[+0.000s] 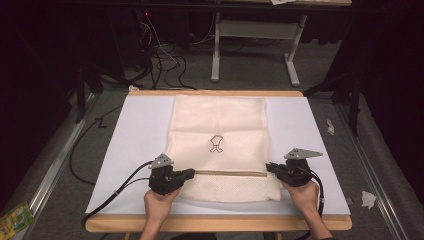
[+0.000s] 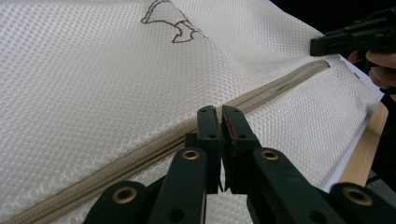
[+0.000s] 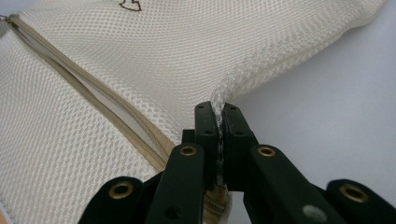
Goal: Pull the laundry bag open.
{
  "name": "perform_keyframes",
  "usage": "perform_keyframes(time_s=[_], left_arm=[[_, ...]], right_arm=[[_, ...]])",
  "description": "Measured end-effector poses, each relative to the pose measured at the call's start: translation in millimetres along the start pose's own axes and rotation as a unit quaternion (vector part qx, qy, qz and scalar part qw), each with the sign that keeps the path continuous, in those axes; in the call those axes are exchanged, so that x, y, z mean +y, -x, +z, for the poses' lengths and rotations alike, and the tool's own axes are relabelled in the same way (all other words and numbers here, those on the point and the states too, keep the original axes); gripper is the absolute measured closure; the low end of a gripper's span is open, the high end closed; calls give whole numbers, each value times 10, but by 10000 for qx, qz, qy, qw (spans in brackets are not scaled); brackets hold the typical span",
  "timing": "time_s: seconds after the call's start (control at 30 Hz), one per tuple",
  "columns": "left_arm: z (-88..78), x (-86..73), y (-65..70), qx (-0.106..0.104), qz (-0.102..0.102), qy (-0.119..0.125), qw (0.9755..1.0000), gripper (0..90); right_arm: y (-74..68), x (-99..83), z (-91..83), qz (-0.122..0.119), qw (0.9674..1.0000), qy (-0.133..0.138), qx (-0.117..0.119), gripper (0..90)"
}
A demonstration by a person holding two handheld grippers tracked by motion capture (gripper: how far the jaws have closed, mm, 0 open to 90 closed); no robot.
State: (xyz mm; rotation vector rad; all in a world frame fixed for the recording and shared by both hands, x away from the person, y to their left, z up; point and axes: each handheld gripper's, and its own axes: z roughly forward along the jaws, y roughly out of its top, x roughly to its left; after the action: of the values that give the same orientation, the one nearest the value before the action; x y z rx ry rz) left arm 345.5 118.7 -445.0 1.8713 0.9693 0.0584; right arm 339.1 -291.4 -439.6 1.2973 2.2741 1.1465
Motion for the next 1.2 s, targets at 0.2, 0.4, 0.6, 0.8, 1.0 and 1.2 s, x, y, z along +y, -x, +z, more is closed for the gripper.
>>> perform_keyframes(time_s=[0.2,0.4,0.6,0.8,1.0,1.2], left_arm=[[-30,-20,-37,20,-64,25,10000,873],[-48,-22,-38,82,-27,36,10000,873],[1,22,-31,149,-202,162,9996,873],[-66,26,-72,240,-115,107,9996,873],[-159,-1,-147,340,-169,116,9992,873],[-186,-23,-148,287,-437,426,9977,873]], right_arm=[[10,-12,10,-1,10000,-3,4,879],[1,-8,6,0,10000,9,-9,879],[9,-12,43,-31,9999,-54,-88,879],[49,-33,6,-10,9999,0,-109,879],[48,-32,29,10,10000,-13,-75,879],[26,-28,23,-98,9999,-3,-139,879]])
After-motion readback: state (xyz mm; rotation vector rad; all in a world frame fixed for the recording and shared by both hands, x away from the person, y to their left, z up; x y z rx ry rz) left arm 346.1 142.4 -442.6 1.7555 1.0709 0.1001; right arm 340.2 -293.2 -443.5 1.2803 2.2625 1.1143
